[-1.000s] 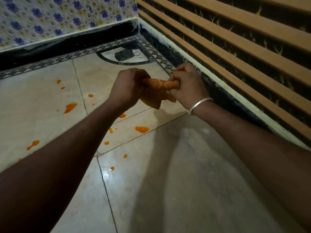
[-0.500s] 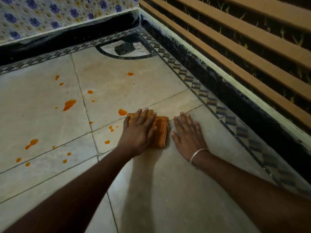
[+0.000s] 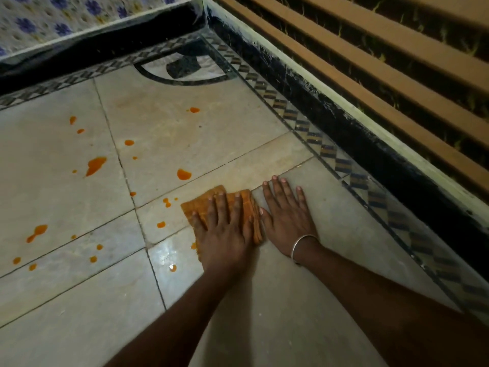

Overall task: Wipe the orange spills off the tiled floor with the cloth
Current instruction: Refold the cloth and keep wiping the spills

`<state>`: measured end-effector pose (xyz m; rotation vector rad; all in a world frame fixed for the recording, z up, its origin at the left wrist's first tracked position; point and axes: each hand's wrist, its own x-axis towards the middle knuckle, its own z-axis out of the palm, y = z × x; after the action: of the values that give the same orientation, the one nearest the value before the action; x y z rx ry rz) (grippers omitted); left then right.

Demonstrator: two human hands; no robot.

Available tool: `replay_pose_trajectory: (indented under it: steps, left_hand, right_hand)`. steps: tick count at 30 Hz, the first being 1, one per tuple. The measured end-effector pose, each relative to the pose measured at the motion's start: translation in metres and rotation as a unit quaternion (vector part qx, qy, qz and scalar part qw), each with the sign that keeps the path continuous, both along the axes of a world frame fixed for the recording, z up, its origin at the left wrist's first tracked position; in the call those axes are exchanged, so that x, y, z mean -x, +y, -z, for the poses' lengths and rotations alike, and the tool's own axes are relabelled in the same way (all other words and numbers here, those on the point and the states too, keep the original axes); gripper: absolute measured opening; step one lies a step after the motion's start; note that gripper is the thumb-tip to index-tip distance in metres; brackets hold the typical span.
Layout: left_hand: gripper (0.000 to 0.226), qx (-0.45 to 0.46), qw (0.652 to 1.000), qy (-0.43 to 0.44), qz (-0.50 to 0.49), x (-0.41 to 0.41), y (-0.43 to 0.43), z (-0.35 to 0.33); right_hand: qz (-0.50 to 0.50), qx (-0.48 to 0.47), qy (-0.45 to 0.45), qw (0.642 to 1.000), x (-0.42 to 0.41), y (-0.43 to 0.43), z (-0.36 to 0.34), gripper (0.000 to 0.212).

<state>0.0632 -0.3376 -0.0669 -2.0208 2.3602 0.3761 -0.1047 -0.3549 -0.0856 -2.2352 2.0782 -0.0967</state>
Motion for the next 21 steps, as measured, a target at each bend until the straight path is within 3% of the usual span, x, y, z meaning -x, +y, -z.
replay_pose_trajectory:
  steps: [6, 12, 16, 19, 21]
  left_hand:
    - [0.072, 0.031, 0.992, -0.029, 0.118, -0.006, -0.052, 0.003]
    - [0.078, 0.005, 1.0, -0.008, -0.014, -0.017, -0.012, 0.003]
    - [0.095, -0.01, 0.999, 0.009, 0.046, 0.013, 0.011, -0.004]
    - [0.076, 0.022, 0.993, -0.009, 0.113, 0.004, -0.029, 0.0]
    - [0.069, 0.012, 0.995, -0.023, 0.093, -0.006, -0.049, 0.0]
  right_hand:
    - [-0.001, 0.003, 0.014, 1.0, 0.003, -0.001, 0.0, 0.066]
    - [0.005, 0.007, 0.0, 1.0, 0.001, 0.0, 0.001, 0.064]
    - [0.005, -0.002, 0.002, 1.0, 0.001, -0.001, -0.001, 0.067]
    - [0.001, 0.003, 0.001, 1.0, 0.002, -0.002, -0.001, 0.066]
    - [0.005, 0.006, 0.002, 1.0, 0.002, 0.0, -0.001, 0.064]
